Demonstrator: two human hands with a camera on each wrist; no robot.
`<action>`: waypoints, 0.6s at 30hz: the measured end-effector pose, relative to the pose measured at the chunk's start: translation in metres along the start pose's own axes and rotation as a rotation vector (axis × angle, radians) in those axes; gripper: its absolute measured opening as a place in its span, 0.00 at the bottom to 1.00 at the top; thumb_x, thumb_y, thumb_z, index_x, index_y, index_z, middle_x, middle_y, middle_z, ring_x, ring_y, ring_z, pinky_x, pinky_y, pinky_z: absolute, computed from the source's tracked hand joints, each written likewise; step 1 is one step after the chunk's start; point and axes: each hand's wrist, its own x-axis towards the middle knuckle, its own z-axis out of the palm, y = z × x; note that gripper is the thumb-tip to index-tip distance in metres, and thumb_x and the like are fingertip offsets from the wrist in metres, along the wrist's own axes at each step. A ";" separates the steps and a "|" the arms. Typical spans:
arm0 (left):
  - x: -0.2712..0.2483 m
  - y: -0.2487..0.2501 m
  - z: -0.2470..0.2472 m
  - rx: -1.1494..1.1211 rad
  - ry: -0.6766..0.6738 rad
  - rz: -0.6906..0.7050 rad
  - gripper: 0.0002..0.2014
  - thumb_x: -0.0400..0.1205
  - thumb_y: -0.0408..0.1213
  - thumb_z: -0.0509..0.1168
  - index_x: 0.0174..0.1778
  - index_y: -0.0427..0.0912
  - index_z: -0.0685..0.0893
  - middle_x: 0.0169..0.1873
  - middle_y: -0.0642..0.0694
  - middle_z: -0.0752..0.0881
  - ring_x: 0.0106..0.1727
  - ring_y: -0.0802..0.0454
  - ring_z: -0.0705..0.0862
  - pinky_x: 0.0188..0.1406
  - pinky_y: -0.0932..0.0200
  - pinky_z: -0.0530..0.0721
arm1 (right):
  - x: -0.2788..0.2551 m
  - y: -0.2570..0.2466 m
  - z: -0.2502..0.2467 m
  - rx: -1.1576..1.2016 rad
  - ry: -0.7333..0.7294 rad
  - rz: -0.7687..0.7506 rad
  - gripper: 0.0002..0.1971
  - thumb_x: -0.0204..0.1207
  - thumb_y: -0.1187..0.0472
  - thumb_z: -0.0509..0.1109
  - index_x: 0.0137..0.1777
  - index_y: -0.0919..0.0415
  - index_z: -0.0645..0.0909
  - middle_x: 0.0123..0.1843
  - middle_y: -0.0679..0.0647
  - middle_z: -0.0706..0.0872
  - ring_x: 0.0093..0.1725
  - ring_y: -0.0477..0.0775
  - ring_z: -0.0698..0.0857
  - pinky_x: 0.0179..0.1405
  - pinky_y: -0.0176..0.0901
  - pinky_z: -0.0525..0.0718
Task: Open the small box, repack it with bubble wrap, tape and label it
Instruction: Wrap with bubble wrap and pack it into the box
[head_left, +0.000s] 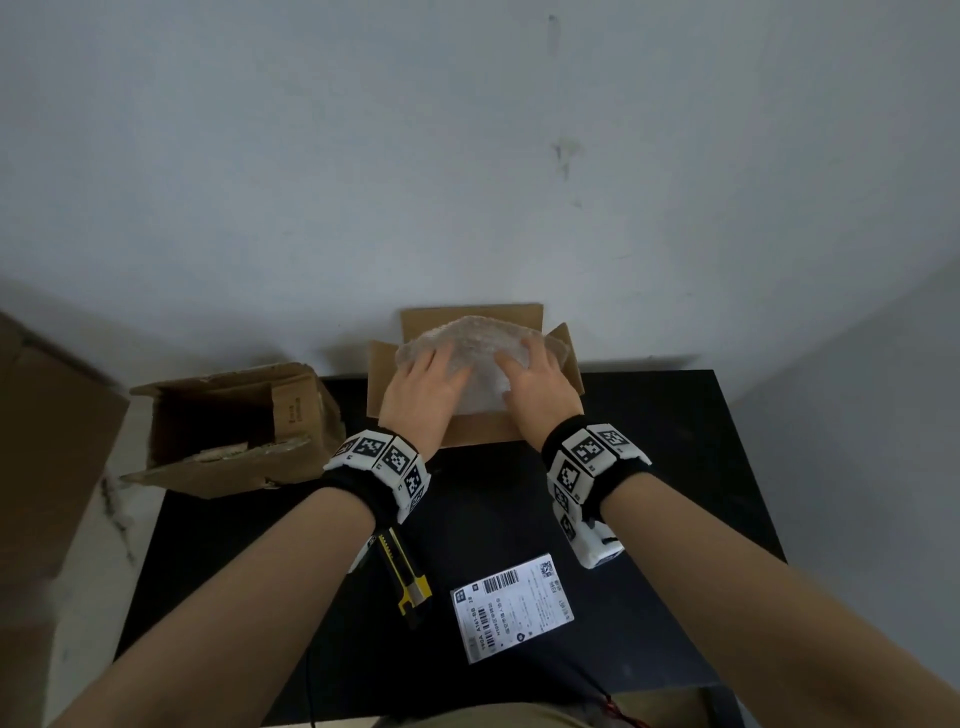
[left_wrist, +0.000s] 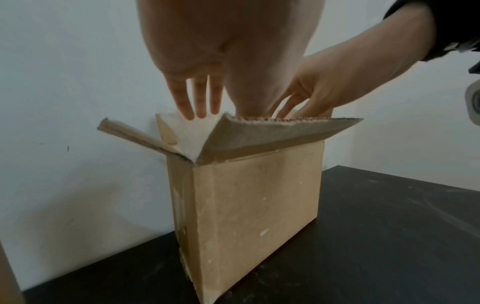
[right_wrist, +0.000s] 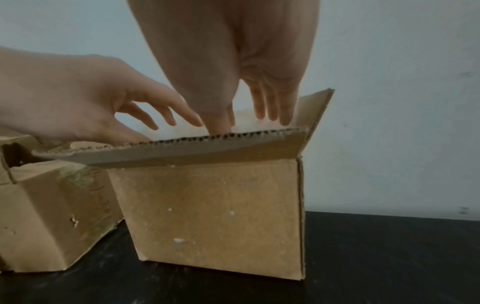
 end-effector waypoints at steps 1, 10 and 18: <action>0.002 -0.001 0.002 -0.002 -0.019 -0.015 0.29 0.77 0.31 0.66 0.75 0.45 0.69 0.76 0.40 0.65 0.76 0.40 0.66 0.73 0.48 0.67 | 0.002 -0.001 0.000 0.030 -0.033 0.020 0.26 0.80 0.65 0.63 0.78 0.55 0.64 0.80 0.63 0.56 0.77 0.65 0.64 0.65 0.55 0.79; 0.017 -0.004 0.011 -0.153 -0.221 -0.137 0.35 0.79 0.31 0.64 0.79 0.55 0.58 0.75 0.39 0.60 0.71 0.35 0.69 0.60 0.43 0.81 | 0.021 -0.004 0.008 0.170 -0.227 0.103 0.25 0.81 0.63 0.60 0.78 0.53 0.63 0.73 0.65 0.61 0.76 0.71 0.63 0.73 0.57 0.70; 0.030 -0.015 0.022 -0.132 -0.357 -0.119 0.33 0.81 0.39 0.63 0.80 0.47 0.56 0.75 0.36 0.67 0.72 0.36 0.70 0.67 0.44 0.74 | 0.027 -0.003 -0.003 0.200 -0.436 0.106 0.28 0.78 0.58 0.60 0.78 0.51 0.58 0.77 0.60 0.63 0.73 0.65 0.67 0.71 0.54 0.71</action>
